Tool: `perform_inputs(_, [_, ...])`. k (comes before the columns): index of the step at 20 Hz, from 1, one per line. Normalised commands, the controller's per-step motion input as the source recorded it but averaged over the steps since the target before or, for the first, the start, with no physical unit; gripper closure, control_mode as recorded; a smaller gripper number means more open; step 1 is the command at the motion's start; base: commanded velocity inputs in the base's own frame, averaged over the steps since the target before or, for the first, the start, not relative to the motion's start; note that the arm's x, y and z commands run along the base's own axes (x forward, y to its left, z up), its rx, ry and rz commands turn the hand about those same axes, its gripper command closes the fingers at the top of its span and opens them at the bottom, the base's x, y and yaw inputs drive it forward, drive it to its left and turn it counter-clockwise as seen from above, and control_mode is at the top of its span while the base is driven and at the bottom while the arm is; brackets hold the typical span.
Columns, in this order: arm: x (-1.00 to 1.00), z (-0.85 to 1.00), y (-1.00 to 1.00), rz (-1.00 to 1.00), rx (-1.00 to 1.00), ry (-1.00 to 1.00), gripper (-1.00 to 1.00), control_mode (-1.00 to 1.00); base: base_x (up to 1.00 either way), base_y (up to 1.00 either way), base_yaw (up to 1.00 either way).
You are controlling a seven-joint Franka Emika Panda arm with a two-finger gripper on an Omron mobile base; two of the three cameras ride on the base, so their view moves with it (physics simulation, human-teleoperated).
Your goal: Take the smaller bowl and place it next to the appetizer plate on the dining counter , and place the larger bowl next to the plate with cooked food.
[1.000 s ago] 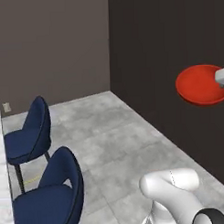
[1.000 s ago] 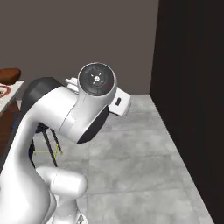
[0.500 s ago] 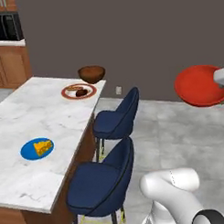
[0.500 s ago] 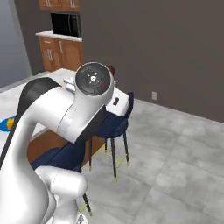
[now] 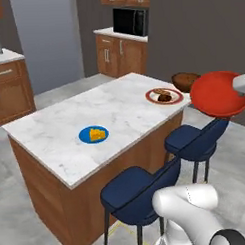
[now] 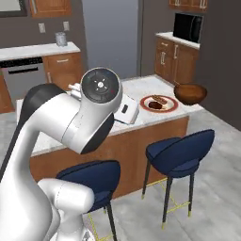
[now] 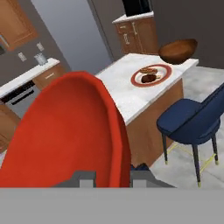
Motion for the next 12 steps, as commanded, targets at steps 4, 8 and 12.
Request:
perform_inputs(4, [0.0,0.0,0.0,0.0,0.0,0.0,1.0,1.0,0.64,-0.39,0.89])
perform_inputs(8, [0.0,0.0,0.0,0.0,0.0,0.0,1.0,1.0,0.51,-0.6,0.8])
perform_inputs(12, [0.0,0.0,0.0,0.0,0.0,0.0,1.0,1.0,0.46,-0.61,0.74])
